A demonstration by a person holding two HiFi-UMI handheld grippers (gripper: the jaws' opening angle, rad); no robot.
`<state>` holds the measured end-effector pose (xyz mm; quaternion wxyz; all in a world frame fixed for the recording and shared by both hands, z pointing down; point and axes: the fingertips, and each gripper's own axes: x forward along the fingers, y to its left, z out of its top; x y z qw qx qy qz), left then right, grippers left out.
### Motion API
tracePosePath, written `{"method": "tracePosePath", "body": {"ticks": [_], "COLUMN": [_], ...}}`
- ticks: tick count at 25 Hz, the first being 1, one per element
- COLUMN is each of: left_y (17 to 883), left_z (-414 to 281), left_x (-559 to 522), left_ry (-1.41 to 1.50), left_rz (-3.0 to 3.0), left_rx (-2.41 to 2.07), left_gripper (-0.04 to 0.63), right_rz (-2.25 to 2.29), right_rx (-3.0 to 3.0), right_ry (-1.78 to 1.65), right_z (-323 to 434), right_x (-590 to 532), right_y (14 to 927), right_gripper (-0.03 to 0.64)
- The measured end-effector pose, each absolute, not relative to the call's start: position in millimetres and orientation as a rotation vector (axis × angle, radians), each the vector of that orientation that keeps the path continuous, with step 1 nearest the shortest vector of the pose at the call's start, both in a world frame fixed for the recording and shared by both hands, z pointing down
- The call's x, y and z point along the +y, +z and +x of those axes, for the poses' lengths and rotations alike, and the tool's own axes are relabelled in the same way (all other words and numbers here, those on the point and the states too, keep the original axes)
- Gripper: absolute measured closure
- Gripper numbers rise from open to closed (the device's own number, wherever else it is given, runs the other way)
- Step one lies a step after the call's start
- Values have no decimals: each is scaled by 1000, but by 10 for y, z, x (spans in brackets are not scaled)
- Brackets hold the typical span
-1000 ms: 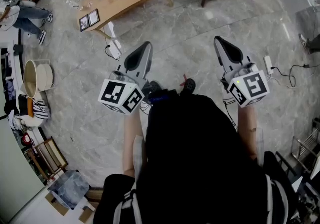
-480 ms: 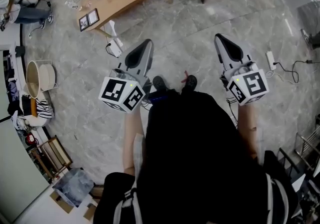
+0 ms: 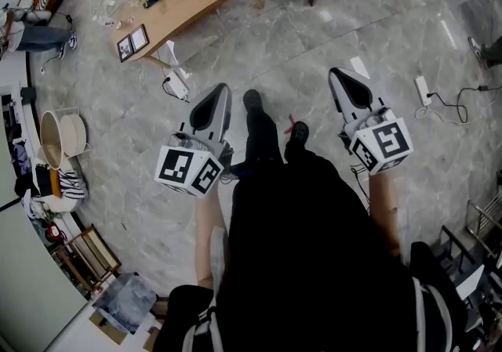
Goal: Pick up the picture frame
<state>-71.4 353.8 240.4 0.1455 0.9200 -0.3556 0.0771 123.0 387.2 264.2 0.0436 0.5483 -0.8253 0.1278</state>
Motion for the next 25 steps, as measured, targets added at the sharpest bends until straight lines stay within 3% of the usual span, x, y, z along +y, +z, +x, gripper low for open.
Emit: {"method": "tracePosePath", "body": {"ticks": [25], "left_y": [2226], "left_z": [-1425], "left_x": [925], "left_ry": [100], "left_rz": [2769], "left_rx": [-887], "left_gripper": [583], "right_rz": [1738], "right_rx": [-2445], "right_ry": [327], "right_z": [394], "right_x": [1358], "right_y": [2392], "right_gripper": [603]}}
